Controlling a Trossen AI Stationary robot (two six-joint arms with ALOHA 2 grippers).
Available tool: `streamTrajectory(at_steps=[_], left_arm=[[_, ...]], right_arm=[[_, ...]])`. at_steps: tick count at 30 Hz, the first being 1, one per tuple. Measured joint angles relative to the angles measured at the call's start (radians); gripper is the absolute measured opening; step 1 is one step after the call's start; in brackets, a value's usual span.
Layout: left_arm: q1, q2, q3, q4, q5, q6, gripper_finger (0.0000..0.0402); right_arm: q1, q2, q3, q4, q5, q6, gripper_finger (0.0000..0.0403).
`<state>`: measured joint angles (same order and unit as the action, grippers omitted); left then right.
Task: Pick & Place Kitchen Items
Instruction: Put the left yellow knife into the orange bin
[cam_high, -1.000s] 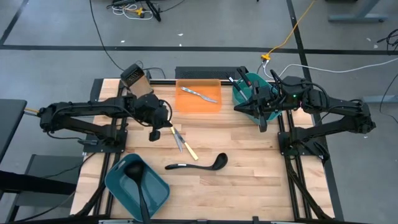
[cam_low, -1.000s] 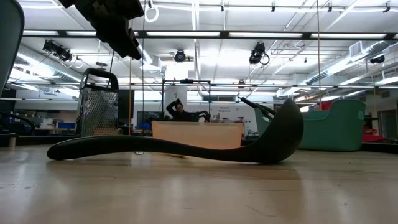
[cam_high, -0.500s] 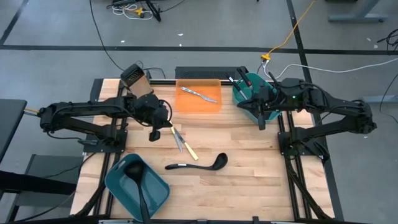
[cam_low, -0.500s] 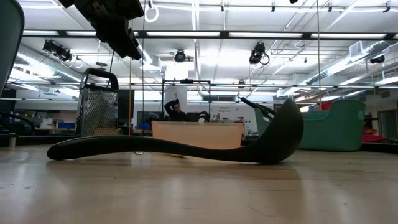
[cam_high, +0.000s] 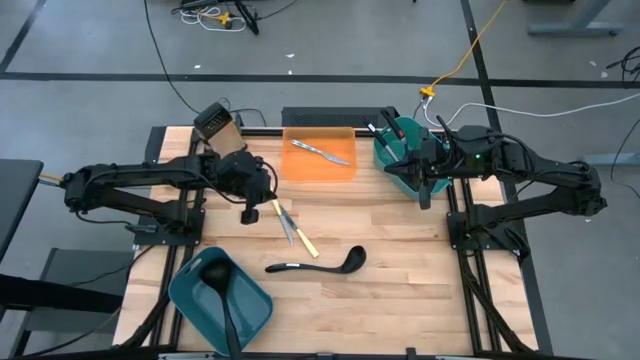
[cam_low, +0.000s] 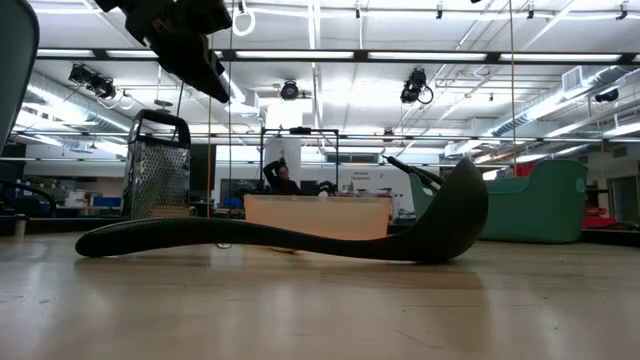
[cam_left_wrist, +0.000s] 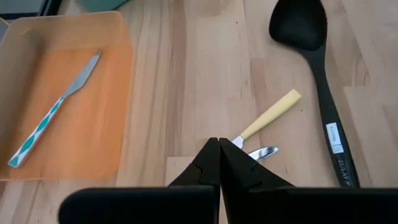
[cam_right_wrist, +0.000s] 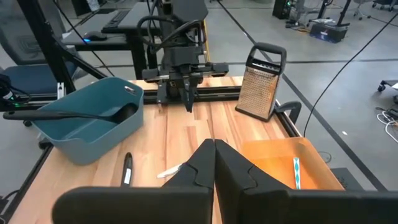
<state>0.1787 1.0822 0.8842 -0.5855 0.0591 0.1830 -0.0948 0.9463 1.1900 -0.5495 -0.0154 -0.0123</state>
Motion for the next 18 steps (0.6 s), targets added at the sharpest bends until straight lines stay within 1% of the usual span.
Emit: streamTrajectory(at_steps=[6, 13, 18], left_arm=[[0.003, 0.065, -0.005, -0.039, -0.047, 0.021, 0.0002], [0.004, 0.178, -0.005, -0.045, -0.094, 0.126, 0.0006], [0.004, 0.263, -0.005, -0.043, -0.097, 0.205, 0.0006]], right_arm=[[0.000, 0.000, 0.000, 0.000, 0.000, 0.000, 0.0007], [0.000, 0.000, 0.000, 0.002, 0.000, 0.005, 0.0007], [0.000, 0.000, 0.000, 0.002, 0.000, 0.006, 0.0007]])
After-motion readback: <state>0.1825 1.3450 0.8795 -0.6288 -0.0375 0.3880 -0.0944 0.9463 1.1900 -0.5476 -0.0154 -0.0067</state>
